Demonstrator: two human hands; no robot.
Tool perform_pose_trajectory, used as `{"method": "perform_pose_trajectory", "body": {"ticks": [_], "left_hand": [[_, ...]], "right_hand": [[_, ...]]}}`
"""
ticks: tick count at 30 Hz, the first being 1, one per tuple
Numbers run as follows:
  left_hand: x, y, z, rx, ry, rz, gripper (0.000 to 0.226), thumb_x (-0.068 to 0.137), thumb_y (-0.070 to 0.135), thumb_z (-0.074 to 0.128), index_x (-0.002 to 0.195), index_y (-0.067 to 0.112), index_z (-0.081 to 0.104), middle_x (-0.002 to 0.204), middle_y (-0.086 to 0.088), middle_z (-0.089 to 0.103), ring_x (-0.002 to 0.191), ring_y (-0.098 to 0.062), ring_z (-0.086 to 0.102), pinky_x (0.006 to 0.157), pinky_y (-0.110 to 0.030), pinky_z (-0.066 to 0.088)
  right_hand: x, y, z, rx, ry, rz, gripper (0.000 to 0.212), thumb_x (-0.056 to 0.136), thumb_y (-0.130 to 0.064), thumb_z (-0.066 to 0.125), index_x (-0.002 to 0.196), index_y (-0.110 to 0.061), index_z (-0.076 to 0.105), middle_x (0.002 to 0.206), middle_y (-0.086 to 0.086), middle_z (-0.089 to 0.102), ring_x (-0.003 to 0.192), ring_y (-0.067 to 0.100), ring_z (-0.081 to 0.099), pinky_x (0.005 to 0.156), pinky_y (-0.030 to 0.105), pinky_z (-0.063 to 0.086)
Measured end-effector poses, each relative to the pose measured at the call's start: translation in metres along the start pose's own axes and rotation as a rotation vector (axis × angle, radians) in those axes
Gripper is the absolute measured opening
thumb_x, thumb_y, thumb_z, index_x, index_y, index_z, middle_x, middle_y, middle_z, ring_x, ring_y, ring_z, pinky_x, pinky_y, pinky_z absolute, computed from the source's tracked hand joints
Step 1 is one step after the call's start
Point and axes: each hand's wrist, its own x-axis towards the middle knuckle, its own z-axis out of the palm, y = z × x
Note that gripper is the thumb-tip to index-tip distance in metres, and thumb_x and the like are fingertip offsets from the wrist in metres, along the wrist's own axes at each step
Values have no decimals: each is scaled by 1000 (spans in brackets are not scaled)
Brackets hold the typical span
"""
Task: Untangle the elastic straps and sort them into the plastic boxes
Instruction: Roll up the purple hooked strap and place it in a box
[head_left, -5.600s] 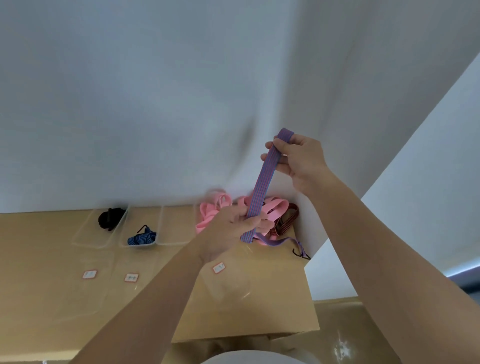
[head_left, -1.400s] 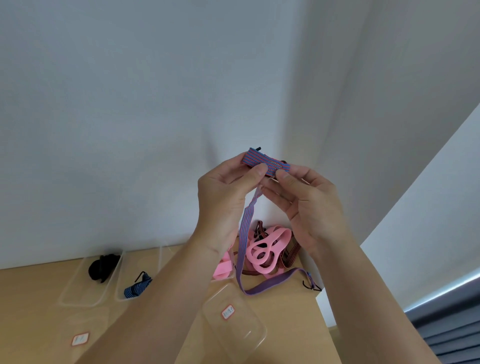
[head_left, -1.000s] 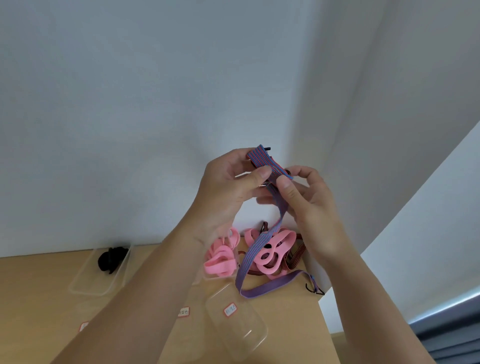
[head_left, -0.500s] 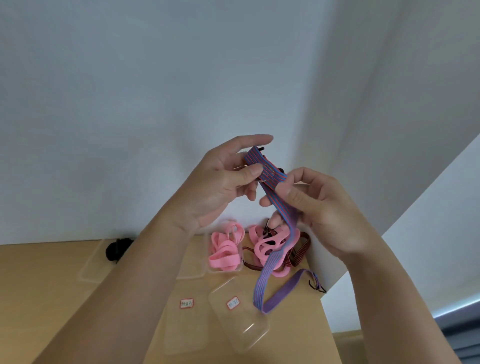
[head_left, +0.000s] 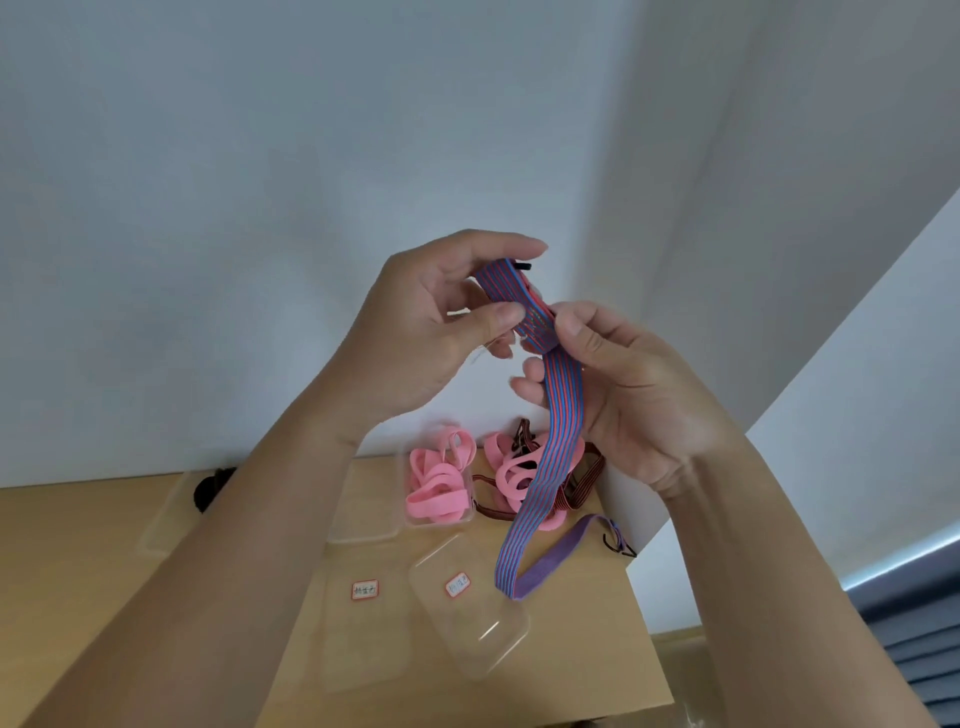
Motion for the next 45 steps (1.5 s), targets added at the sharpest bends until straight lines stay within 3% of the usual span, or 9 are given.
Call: {"method": "perform_pose_trajectory", "body": {"ticks": [7,10,17,19,21,26,31,35,45], "left_hand": [[-17,-19,20,160,322,184,35,84,-2,77,104,27,72,97,4,77,94,-18,75,83,-32,60],[-25,-27,41,234,456,252,24,85,1,79,105,15,74,101,5,77,94,-9,75,86,-29,60],[-25,-18,55,-56,402,-7,9,90,9,76,97,4,79,99,-3,80,89,-14,77,82,-25,59],[-19,-10,53,-72,362,-57,6,86,11,80,93,9,80,91,-2,80,86,-18,77,83,-37,62],[-14,-2,55,-141,328,-81,9,85,7,81,92,12,79,89,-4,80,83,-24,78,84,-47,62],[-8,5,58,-285,326,-69,23,85,-6,76,102,7,68,93,-9,79,83,-26,77,74,-36,62],[-7,4,62,-236,310,-59,34,91,0,71,120,18,67,100,-8,76,95,-20,73,79,-38,62],[-3,1,69,-197,405,-27,32,93,8,66,118,28,69,102,4,73,93,-13,70,85,-30,56],[5,4,78,-401,599,-46,19,98,1,64,112,13,69,107,-9,70,99,-17,69,88,-37,59]], "right_hand": [[-1,0,3,192,133,0,18,84,-13,65,98,-3,70,83,12,66,74,17,65,72,29,60],[3,2,10,259,219,-131,40,79,-14,68,116,1,61,97,11,70,83,16,67,75,29,59],[-3,2,9,-90,337,-419,6,91,-4,68,88,-8,64,111,17,75,108,28,71,90,48,54],[-6,2,10,-128,319,-457,4,88,-5,70,89,-5,66,109,18,75,112,32,69,93,55,50],[-7,1,11,-153,318,-480,5,87,-8,72,89,-5,69,110,17,75,109,34,69,85,48,50],[-14,-3,10,-205,288,-493,12,90,-14,70,93,-17,81,103,12,77,84,27,65,66,35,48],[-21,1,2,-302,279,-427,23,96,-14,64,115,-19,77,103,8,75,87,20,67,77,29,54],[-23,15,5,-436,366,-452,24,99,-17,64,120,-22,74,91,-2,75,82,11,67,67,24,54],[-17,25,11,-325,443,-609,21,99,-3,60,115,-6,73,98,4,78,86,22,72,78,24,55]]}}
